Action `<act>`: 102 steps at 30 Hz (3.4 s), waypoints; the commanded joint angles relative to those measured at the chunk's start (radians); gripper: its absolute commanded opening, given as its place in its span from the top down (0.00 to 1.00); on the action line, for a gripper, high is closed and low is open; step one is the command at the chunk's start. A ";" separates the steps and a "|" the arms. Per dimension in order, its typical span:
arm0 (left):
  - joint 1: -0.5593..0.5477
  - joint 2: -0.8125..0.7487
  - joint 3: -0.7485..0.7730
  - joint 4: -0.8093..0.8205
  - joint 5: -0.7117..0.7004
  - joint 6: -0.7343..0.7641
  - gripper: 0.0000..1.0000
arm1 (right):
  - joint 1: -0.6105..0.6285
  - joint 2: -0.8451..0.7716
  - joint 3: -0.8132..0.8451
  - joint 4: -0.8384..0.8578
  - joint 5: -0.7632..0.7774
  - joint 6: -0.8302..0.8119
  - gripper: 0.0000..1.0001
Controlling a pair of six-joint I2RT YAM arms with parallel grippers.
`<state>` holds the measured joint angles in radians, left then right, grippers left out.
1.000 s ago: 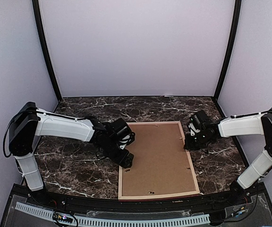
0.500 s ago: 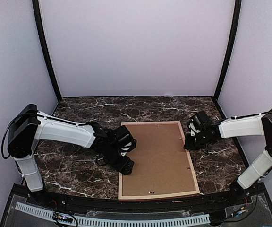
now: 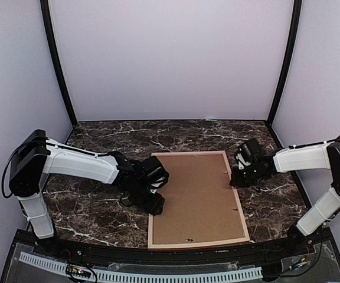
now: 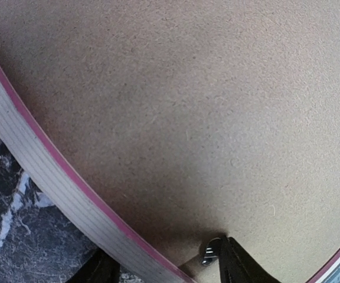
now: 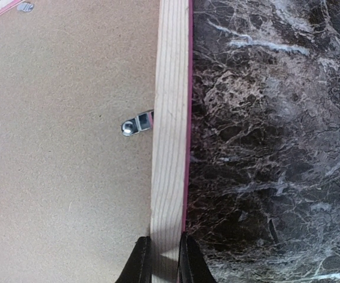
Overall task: Put the photo into the frame
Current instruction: Press the fastener onto the backboard, then rotate the fastener on the backboard.
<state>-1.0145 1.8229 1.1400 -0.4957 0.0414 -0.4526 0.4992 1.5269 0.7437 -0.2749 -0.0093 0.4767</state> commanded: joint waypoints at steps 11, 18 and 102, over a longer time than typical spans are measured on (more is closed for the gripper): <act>-0.006 0.025 -0.012 0.045 -0.007 -0.120 0.54 | -0.007 -0.003 -0.056 0.047 -0.015 0.015 0.93; -0.006 0.009 -0.042 0.066 0.052 -0.152 0.57 | -0.007 0.000 -0.067 0.059 -0.023 0.016 0.93; 0.404 -0.151 0.041 0.040 0.056 0.210 0.08 | -0.008 0.472 0.531 -0.169 -0.311 -0.616 0.87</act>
<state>-0.6407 1.6833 1.1614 -0.4583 0.0895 -0.3061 0.4881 1.9076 1.1946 -0.3576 -0.2146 0.0425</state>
